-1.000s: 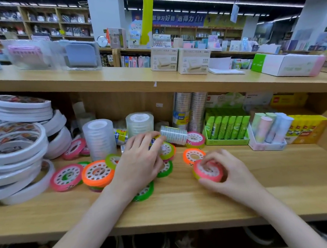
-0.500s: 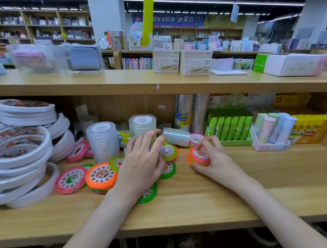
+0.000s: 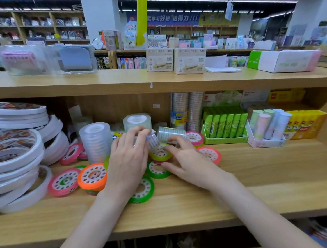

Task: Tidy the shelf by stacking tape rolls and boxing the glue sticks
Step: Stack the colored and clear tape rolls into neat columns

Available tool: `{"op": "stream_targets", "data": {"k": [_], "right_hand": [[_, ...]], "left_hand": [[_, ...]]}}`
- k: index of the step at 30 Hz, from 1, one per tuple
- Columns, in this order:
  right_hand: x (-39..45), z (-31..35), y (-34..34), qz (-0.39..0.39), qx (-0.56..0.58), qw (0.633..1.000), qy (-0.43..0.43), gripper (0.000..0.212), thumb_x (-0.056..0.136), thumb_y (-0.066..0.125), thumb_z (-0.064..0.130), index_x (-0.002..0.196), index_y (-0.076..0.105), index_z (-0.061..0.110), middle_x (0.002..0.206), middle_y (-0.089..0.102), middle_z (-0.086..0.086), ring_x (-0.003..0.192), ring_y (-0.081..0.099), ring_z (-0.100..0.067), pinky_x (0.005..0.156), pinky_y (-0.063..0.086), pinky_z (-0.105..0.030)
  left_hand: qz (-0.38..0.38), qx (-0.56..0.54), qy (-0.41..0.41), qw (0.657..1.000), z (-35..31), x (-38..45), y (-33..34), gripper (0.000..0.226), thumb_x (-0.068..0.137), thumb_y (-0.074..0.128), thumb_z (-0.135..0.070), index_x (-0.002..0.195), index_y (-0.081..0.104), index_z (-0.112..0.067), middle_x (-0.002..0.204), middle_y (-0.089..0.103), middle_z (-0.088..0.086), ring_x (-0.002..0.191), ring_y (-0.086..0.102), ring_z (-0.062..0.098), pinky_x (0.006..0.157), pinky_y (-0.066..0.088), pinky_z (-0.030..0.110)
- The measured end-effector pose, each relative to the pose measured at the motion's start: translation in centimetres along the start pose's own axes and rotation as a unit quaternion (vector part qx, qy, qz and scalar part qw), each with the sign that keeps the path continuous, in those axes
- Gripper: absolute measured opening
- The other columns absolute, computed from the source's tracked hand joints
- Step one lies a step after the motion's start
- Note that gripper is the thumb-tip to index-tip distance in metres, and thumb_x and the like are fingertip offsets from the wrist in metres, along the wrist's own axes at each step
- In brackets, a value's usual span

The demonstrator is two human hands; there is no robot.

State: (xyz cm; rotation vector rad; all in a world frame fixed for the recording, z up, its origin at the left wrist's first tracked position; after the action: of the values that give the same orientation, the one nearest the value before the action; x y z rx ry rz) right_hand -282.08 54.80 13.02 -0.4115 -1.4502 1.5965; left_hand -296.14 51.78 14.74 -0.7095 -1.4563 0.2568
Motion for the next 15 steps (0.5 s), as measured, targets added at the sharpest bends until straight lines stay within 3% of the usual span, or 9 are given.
{"op": "stream_targets", "data": {"k": [5,10,15], "right_hand": [[-0.3,-0.1,0.1,0.012,-0.008,1.000,-0.003,0.040,0.089,0.051,0.044,0.121,0.048,0.020,0.133,0.032,-0.002,0.123,0.038,-0.022,0.102,0.038,-0.038],[-1.5,-0.9,-1.3,0.050,-0.031,0.998,0.016,0.038,0.086,0.054,0.047,0.113,0.051,0.020,0.124,0.035,0.003,0.094,0.055,-0.016,0.083,0.048,-0.034],[-2.5,-2.1,-2.3,0.028,-0.007,0.999,0.029,0.037,0.080,0.061,0.052,0.102,0.054,0.023,0.122,0.043,0.006,0.101,0.050,-0.014,0.089,0.044,-0.033]], "left_hand": [[0.039,-0.002,-0.023,0.999,0.3,-0.1,0.1,0.030,0.088,0.037,-0.015,0.109,0.057,-0.009,0.105,0.057,0.009,0.091,0.056,0.028,0.073,0.046,0.039],[0.052,-0.001,-0.027,0.998,0.5,-0.1,0.3,0.026,0.088,0.040,-0.013,0.104,0.060,-0.010,0.101,0.057,0.009,0.088,0.057,0.026,0.069,0.046,0.037],[0.051,0.033,-0.001,0.998,0.2,-0.2,0.9,0.018,0.083,0.048,-0.010,0.093,0.063,-0.011,0.092,0.060,0.008,0.080,0.057,0.027,0.070,0.042,0.037]]}}
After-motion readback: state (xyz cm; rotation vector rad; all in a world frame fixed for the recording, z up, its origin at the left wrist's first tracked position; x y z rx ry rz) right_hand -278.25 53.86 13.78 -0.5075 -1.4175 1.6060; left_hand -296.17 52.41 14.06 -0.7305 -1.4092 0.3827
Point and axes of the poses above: each hand's wrist, its own x-axis towards the middle knuckle, its own y-axis out of the palm, z = x × y, the point moved 5 cm from there along x, towards the middle knuckle
